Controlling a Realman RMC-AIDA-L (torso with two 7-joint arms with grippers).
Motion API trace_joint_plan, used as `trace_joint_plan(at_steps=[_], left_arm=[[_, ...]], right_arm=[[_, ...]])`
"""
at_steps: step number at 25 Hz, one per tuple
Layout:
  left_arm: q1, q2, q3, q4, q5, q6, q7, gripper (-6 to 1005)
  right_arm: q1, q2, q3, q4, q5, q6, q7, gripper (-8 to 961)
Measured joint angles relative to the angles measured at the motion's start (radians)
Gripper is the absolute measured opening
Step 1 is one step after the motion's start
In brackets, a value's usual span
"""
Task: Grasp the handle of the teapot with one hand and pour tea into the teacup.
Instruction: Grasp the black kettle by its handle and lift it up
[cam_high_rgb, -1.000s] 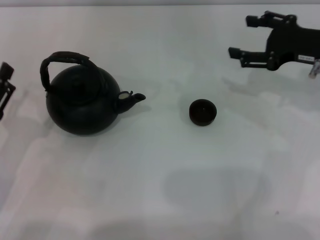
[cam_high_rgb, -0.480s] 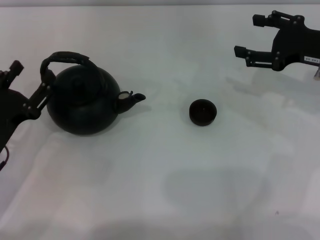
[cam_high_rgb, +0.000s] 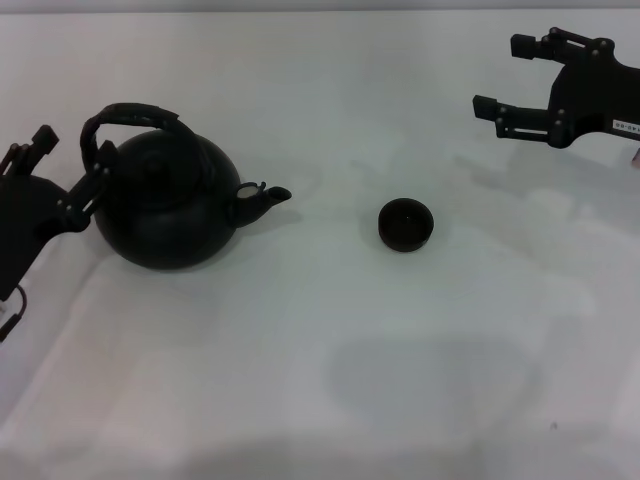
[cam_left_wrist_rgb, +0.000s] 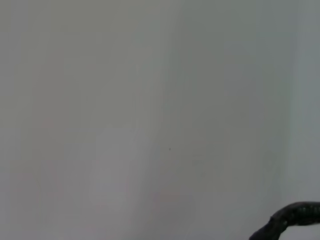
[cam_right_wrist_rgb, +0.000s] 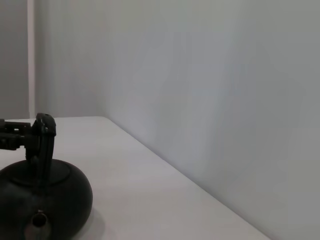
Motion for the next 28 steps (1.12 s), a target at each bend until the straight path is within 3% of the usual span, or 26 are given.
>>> trace_joint_plan(at_steps=[11,28], left_arm=[[-0.009,-0.001,0.0,0.003,0.026,0.019,-0.02,799],[-0.022,0.001,-0.009,0.017,0.005,0.068,-0.031,265]], right_arm=[[0.002,0.0,0.0,0.016,0.001,-0.001,-0.008,864],[-0.007,0.0,0.011,0.072,0.024,0.017,-0.032,863]])
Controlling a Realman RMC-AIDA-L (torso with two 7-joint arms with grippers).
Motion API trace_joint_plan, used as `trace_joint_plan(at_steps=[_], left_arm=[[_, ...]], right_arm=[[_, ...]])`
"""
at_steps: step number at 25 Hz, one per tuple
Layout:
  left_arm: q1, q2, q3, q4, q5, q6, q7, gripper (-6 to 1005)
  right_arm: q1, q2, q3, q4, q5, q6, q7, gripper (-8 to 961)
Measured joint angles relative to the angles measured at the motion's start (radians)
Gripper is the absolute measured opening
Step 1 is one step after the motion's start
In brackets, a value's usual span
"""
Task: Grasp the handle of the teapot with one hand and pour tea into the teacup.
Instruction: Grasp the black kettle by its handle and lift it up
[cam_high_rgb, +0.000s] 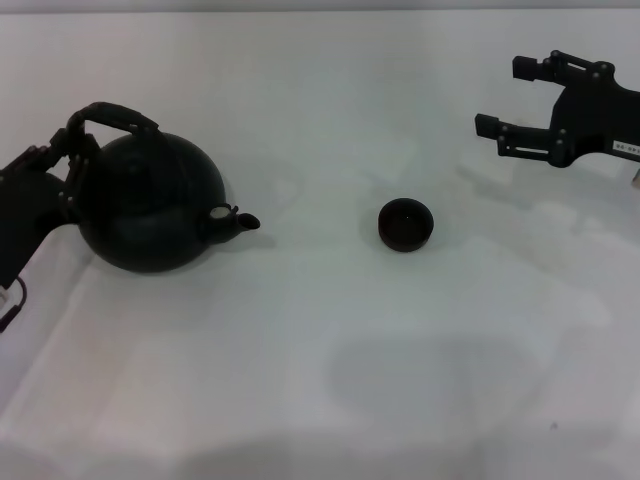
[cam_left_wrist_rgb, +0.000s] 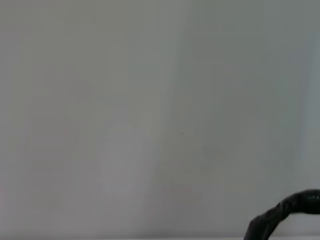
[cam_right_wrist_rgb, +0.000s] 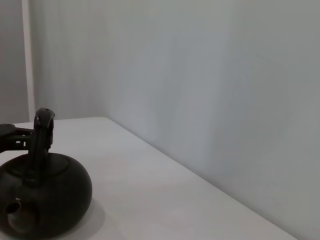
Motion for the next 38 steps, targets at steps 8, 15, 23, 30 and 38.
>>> trace_joint_plan(at_steps=[8,15,23,30,38], left_arm=[[-0.016,0.001,0.008,0.002,0.013,-0.022,-0.014,175],[-0.018,0.001,0.008,0.019,0.018,-0.025,-0.065,130],[-0.03,-0.002,0.011,0.192,0.09,-0.003,-0.3,130],[-0.071,-0.006,0.139,0.472,0.233,0.133,-0.704,130],[0.008,-0.008,0.666,0.881,0.23,0.451,-1.064,130]], right_arm=[[-0.004,0.0,0.001,0.002,0.003,0.012,-0.007,862],[-0.005,0.0,0.003,0.01,0.015,0.016,-0.027,862],[-0.004,0.0,-0.002,0.024,0.046,0.021,-0.056,861],[0.001,0.0,-0.003,0.065,0.083,0.043,-0.093,861],[-0.006,0.0,0.002,0.091,0.135,0.07,-0.12,860]])
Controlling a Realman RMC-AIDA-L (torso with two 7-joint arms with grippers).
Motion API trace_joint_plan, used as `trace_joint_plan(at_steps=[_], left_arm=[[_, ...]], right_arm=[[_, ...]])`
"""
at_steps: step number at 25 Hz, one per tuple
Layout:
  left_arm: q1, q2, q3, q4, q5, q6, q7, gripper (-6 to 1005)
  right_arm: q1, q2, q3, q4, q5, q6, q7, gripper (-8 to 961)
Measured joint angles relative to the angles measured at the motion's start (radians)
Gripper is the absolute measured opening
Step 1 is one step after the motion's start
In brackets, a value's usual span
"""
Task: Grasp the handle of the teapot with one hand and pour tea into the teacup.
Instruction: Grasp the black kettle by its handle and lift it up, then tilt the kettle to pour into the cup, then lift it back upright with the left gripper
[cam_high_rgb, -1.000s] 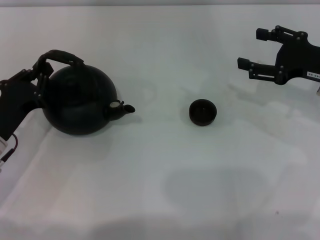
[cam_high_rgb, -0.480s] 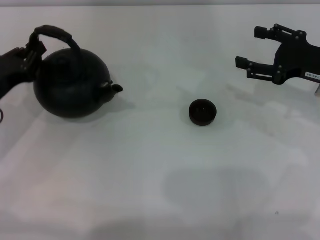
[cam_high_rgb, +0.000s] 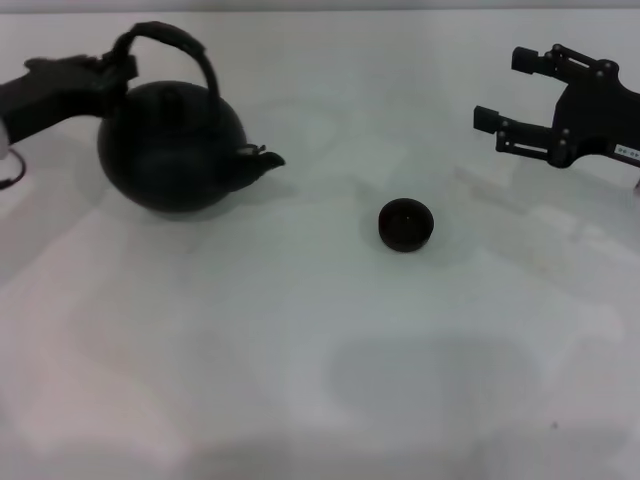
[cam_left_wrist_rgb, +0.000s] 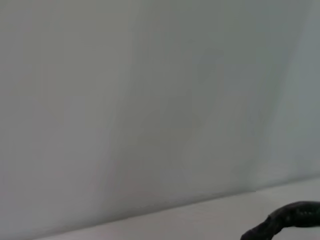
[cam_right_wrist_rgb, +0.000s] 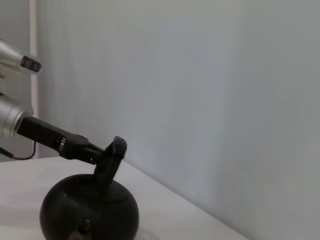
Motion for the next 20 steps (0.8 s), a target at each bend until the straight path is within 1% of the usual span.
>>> trace_joint_plan(at_steps=[1,2,4,5,7,11,16,17,18,20], left_arm=[[0.013,0.002,0.046,0.037,0.003,0.033,-0.022,130],[0.034,0.004,0.126,0.103,0.015,0.088,-0.059,130],[0.067,0.006,0.222,0.205,0.059,0.161,-0.122,130],[0.08,0.006,0.259,0.25,0.095,0.186,-0.163,130],[0.095,0.006,0.304,0.325,0.166,0.198,-0.239,130],[0.114,0.007,0.364,0.435,0.309,0.202,-0.395,130],[0.119,0.007,0.414,0.515,0.469,0.199,-0.542,130],[0.118,0.007,0.425,0.543,0.546,0.19,-0.612,130],[0.118,0.007,0.425,0.543,0.546,0.19,-0.612,130],[0.11,0.007,0.431,0.567,0.621,0.17,-0.683,130]], right_arm=[[-0.001,0.0,0.0,0.0,0.003,0.0,0.0,860],[-0.002,0.0,0.001,0.001,0.007,0.0,0.0,860],[-0.004,0.0,0.009,0.0,0.011,0.0,0.0,860],[-0.004,0.0,0.015,-0.002,0.014,0.0,0.0,860],[-0.006,-0.001,0.03,-0.006,0.02,0.004,-0.001,860],[-0.008,-0.002,0.112,-0.009,0.026,0.035,-0.001,860],[-0.007,-0.002,0.23,-0.002,0.068,0.072,0.006,860],[-0.008,-0.002,0.249,-0.002,0.079,0.073,0.008,860],[-0.008,-0.002,0.267,-0.001,0.089,0.075,0.01,860],[-0.009,-0.002,0.302,0.0,0.103,0.075,0.015,860]])
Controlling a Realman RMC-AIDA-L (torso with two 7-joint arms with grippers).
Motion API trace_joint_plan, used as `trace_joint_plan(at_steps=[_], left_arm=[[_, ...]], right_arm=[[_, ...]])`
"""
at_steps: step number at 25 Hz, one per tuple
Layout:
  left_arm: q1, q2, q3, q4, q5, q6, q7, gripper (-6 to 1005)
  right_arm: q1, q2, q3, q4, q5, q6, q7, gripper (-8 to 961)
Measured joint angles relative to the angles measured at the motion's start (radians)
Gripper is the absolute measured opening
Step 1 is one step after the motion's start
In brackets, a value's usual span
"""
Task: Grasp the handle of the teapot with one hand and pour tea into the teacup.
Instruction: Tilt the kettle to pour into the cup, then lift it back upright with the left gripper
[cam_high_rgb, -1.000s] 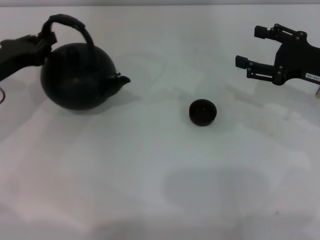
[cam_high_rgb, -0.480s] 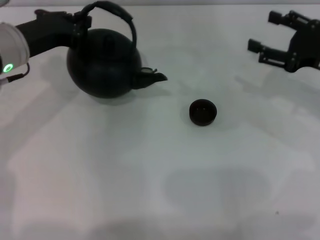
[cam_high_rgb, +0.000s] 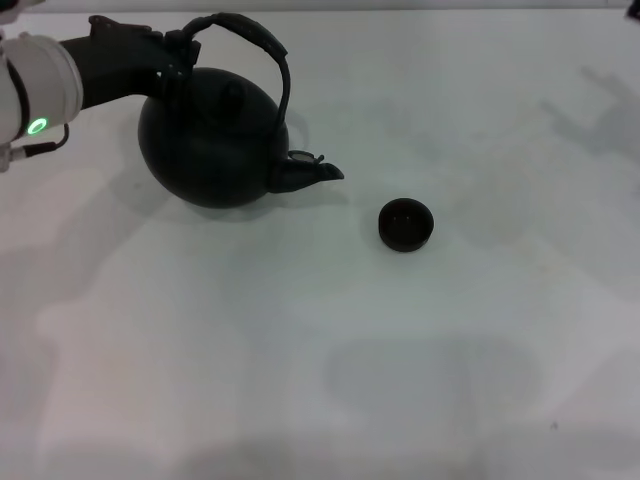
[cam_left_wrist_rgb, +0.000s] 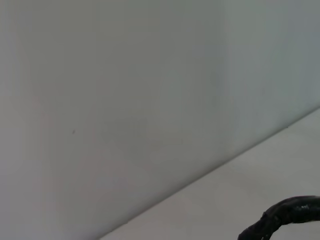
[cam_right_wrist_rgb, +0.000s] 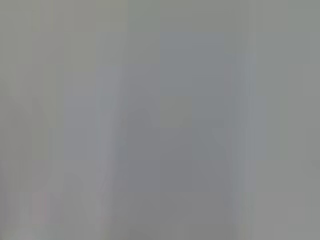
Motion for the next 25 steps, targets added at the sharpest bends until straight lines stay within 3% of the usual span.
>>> trace_joint_plan(at_steps=[8,18,25], left_arm=[[-0.068,-0.001,0.033,0.052,0.211,-0.098,-0.199,130],[-0.164,-0.001,0.04,0.055,0.26,-0.205,-0.263,130],[-0.202,-0.001,0.082,0.077,0.375,-0.259,-0.334,130]], right_arm=[[0.003,0.0,0.086,0.027,0.02,0.003,0.014,860],[0.009,0.0,0.088,0.037,0.02,0.003,0.008,860],[0.008,0.0,0.088,0.037,0.021,0.003,0.008,860]])
